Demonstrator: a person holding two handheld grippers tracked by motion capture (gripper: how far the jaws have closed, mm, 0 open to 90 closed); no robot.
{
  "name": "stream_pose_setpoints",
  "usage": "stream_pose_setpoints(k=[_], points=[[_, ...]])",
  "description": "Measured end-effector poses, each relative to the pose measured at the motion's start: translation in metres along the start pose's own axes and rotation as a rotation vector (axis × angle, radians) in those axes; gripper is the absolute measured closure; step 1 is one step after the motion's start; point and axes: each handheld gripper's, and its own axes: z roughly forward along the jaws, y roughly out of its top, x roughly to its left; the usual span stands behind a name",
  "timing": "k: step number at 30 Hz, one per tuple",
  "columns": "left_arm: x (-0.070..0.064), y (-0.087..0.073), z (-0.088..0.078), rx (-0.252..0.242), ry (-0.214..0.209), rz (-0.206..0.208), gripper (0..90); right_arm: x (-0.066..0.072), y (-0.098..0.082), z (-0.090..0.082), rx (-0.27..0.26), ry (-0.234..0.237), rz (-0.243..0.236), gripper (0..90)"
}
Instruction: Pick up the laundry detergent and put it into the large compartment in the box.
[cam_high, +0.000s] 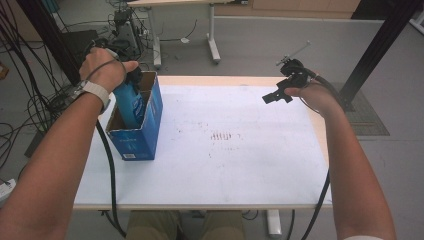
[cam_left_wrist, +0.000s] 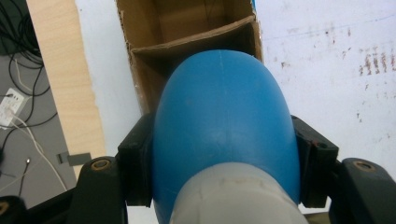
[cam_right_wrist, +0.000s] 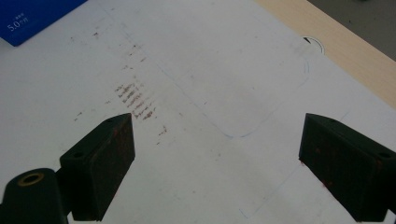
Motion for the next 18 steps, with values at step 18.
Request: stream_pose_setpoints(k=[18], points=[[0.0,0.0,0.023,0.012,-0.001,-0.006,37.4,0.002,0.0,0.003,0.009,0.0,-0.002,10.8]])
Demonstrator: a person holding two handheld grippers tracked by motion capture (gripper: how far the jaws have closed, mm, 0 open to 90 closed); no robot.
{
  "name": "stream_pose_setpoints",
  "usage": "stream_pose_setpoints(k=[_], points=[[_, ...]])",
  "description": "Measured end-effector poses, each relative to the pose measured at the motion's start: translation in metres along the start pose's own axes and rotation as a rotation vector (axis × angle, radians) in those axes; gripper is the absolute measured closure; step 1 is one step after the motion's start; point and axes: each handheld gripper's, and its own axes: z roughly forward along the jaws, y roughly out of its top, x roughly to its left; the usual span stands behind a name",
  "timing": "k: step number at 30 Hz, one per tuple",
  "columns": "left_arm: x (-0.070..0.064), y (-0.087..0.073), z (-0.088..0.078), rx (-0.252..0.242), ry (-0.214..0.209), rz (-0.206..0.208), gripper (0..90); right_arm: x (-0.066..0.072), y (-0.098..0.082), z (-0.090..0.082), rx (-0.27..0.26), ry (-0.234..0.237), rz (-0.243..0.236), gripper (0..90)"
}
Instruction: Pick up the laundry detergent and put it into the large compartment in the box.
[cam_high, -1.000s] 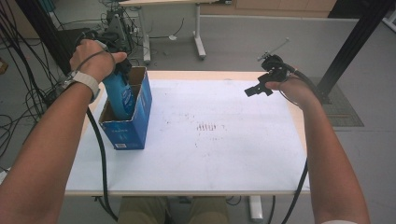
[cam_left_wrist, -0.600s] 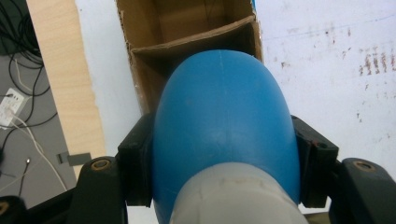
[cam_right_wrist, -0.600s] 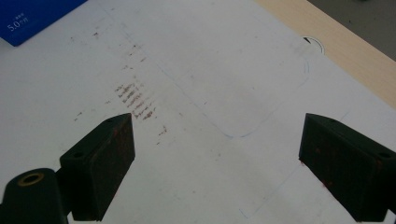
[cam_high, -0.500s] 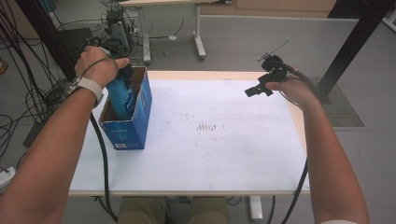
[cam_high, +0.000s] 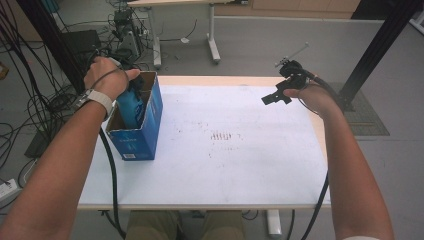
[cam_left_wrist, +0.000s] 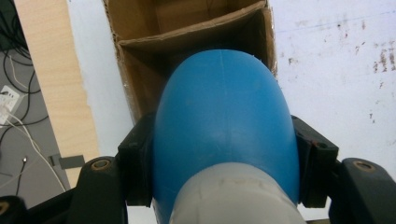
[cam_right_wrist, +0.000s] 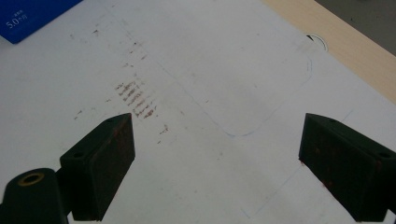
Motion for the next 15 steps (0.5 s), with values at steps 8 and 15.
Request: stream_pose_setpoints(k=[8,15], points=[[0.0,0.001,0.011,0.004,0.001,0.001,37.4,0.0,-0.001,0.0,0.001,-0.002,0.003,10.8],[0.0,0.001,0.019,0.005,0.004,0.004,37.4,-0.001,-0.003,0.0,0.003,-0.004,0.011,10.8]])
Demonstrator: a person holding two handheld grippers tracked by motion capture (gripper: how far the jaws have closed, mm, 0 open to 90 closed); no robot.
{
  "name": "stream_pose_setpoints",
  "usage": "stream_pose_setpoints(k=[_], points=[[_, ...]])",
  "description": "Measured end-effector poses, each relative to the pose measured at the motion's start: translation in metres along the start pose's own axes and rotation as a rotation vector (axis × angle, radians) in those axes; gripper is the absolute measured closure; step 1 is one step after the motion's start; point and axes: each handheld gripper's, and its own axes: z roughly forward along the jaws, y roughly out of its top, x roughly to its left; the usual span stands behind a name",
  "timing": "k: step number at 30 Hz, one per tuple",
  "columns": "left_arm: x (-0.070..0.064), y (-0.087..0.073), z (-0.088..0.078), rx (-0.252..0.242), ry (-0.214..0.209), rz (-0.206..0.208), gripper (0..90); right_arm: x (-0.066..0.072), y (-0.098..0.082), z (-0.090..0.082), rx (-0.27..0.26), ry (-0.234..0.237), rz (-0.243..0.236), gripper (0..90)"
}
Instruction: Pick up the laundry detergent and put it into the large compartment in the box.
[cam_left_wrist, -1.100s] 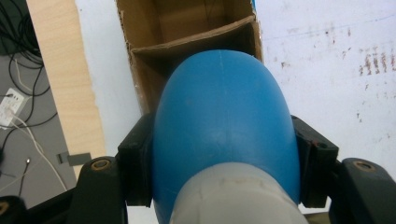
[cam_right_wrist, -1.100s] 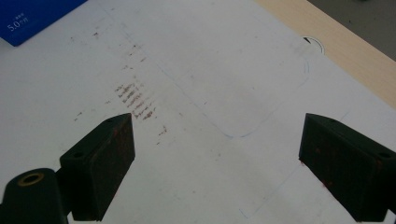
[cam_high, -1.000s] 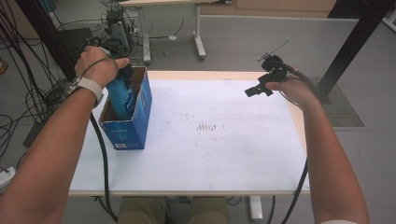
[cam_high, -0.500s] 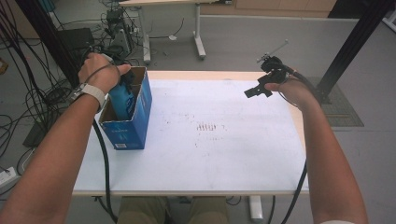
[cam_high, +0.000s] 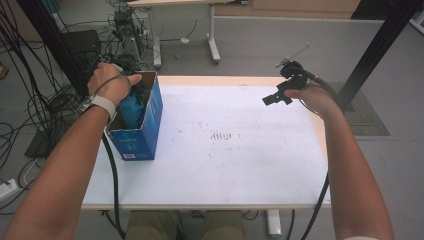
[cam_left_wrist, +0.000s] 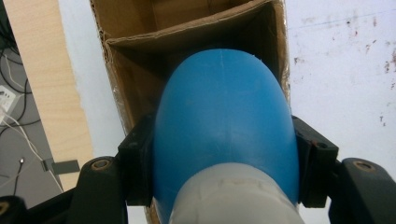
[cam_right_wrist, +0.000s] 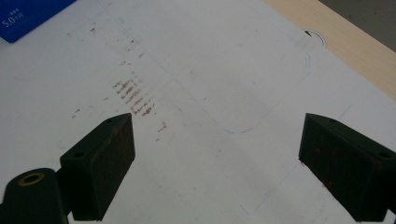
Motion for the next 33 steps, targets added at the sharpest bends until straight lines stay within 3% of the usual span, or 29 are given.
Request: stream_pose_setpoints(k=[33], points=[[0.001,0.003,0.03,0.019,0.013,0.007,37.4,-0.003,-0.001,0.007,0.011,0.005,0.008,10.9]])
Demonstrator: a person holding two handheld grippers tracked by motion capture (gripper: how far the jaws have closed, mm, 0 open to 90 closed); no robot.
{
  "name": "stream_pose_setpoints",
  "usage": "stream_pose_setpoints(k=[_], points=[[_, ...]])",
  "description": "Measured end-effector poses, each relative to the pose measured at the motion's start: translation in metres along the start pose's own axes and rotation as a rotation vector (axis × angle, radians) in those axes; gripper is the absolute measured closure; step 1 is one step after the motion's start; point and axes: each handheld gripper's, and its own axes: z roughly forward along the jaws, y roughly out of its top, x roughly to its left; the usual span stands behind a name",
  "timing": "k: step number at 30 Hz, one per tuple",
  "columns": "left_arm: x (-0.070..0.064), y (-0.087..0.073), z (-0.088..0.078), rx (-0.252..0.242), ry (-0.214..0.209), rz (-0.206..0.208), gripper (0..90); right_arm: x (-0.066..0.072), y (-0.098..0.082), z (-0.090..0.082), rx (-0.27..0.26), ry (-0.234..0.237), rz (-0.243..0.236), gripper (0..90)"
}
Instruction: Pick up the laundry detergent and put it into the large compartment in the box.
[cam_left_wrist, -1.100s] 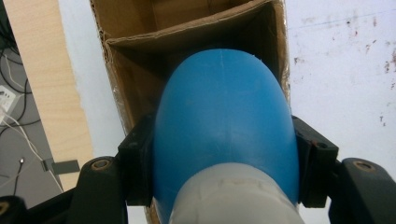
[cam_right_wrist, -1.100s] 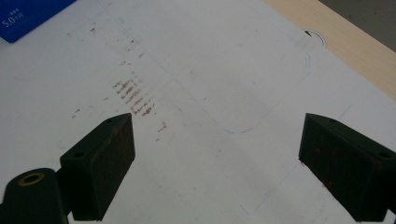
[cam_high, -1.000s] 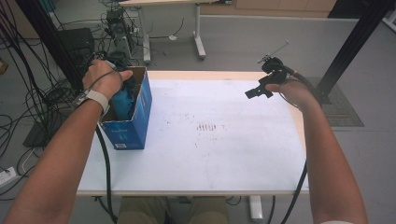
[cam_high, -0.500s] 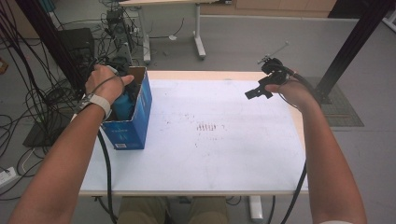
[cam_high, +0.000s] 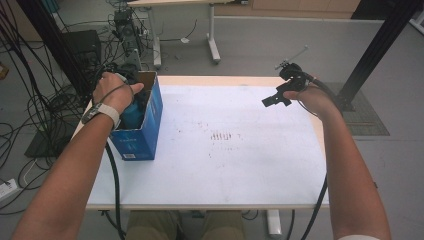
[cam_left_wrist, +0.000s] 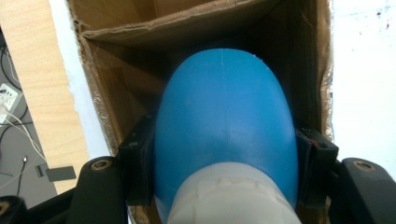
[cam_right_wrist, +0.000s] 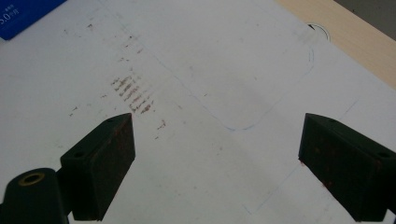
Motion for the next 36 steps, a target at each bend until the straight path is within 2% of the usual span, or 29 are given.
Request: stream_pose_setpoints(k=[16,36], points=[[-0.003,0.003,0.016,0.017,0.01,0.005,37.4,-0.002,-0.003,0.001,0.003,0.002,0.007,11.2],[0.0,0.002,0.016,0.02,0.002,0.003,37.4,-0.001,-0.003,0.0,0.002,0.001,0.009,11.2]])
